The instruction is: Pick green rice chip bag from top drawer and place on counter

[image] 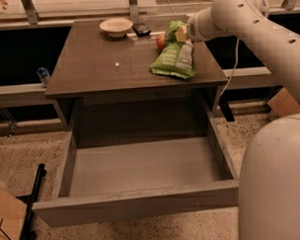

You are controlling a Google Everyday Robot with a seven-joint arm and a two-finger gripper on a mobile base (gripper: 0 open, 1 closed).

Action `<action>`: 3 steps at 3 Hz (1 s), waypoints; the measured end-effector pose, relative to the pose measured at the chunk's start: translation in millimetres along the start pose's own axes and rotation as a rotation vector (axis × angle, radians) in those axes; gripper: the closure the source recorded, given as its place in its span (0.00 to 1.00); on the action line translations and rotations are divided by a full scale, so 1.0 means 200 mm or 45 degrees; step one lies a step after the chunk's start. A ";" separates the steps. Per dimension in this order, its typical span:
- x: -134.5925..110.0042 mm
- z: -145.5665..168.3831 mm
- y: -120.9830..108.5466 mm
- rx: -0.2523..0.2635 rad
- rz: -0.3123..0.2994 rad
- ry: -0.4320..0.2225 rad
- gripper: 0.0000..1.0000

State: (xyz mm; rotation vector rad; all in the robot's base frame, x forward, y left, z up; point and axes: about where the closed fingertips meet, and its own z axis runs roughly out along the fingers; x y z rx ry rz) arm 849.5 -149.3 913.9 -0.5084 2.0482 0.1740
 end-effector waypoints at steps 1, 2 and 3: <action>0.01 -0.01 -0.04 0.052 0.024 0.023 0.35; 0.01 0.00 -0.03 0.048 0.026 0.027 0.12; 0.02 0.01 -0.03 0.045 0.026 0.029 0.00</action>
Offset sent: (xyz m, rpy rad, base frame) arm 0.0008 -0.0075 0.0005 -0.0093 0.0100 -0.0412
